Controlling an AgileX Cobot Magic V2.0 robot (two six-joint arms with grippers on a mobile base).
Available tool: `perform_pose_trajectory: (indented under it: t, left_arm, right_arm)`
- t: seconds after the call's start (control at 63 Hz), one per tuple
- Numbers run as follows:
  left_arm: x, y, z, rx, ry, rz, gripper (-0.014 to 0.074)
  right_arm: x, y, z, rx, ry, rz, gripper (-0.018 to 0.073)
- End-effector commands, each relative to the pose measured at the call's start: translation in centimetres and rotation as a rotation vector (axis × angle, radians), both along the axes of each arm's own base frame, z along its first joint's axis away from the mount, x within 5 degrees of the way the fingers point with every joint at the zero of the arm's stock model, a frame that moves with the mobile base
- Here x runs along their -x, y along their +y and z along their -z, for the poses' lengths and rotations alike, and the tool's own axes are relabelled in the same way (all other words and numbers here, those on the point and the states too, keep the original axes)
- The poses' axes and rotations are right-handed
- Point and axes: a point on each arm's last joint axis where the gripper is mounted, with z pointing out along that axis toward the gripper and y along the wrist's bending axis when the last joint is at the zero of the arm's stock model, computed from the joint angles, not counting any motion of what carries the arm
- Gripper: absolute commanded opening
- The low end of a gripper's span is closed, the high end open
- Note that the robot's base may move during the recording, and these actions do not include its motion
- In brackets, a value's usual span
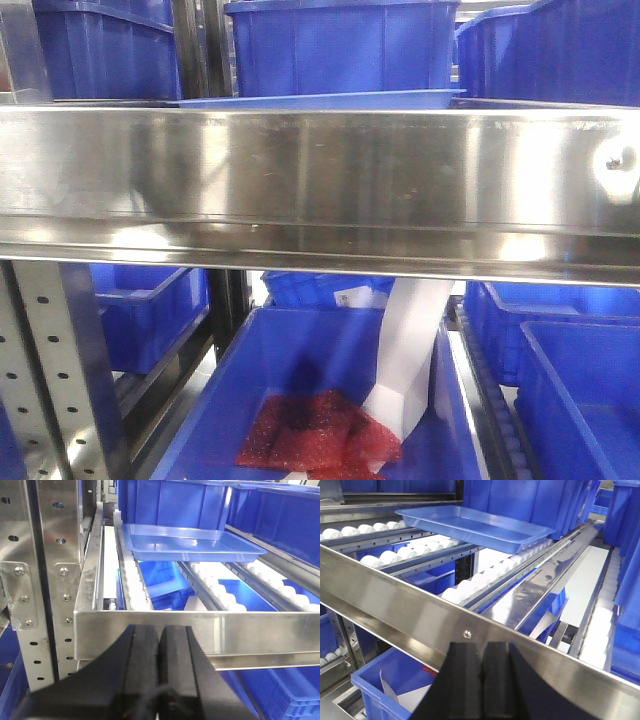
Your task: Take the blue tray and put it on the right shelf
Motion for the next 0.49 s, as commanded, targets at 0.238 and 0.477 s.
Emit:
perform_pose_trajectory:
  t: [0.238,0.477]
  left_arm:
    - [0.6,0.8,-1.2,-0.016,-0.140,-0.070,-0.0048]
    - [2.0,1.8,4.1,0.010,-0.187,-0.230,-0.0048]
  right_arm:
    - [0.1,0.2,-1.7,-0.018,-0.110,-0.030,0.0055]
    - [0.1,0.2,-1.7,-0.018,-0.110,-0.030,0.0055]
